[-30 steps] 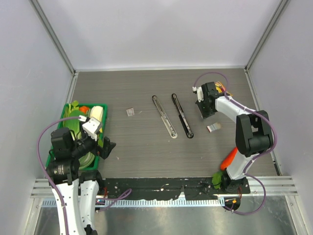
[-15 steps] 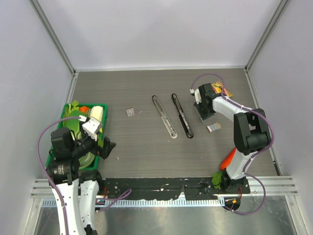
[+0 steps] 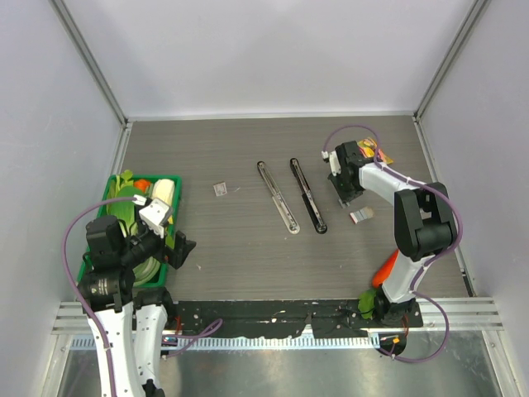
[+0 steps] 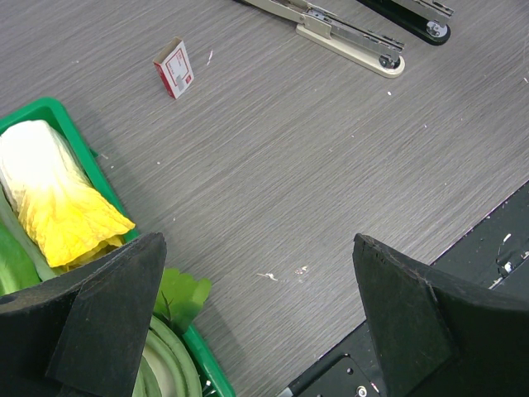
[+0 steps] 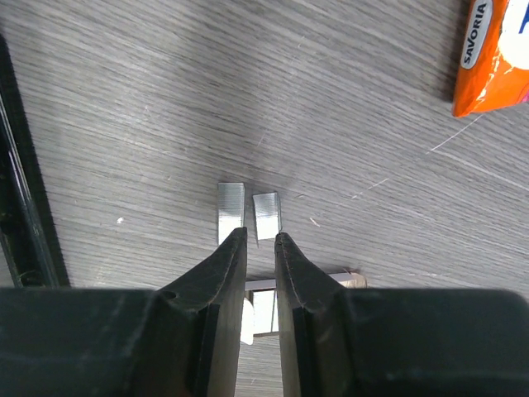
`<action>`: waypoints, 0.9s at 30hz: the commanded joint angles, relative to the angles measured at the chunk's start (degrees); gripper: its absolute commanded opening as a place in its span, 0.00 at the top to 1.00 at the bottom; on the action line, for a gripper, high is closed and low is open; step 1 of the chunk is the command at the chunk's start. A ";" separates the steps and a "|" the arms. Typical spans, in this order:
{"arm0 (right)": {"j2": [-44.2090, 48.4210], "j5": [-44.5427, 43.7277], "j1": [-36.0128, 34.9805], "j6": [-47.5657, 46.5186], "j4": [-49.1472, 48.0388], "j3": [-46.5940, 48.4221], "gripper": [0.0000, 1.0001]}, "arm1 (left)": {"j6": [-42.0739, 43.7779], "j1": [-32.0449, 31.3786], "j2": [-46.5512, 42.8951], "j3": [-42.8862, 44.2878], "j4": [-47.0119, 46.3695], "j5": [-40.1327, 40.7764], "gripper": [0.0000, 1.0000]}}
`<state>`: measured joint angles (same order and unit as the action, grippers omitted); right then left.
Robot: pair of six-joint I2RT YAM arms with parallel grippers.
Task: Load the staples into the stapler
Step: Adjust the staple at the center of the board.
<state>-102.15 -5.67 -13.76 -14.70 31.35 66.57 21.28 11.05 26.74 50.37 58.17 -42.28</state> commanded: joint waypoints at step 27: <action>-1.65 -1.36 1.19 -0.51 -0.51 1.02 0.73 | -0.01 0.29 -0.29 0.43 0.10 -1.31 0.00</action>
<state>-103.28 -6.81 -12.88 -14.90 31.29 66.57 21.28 11.05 26.72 50.37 58.17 -42.28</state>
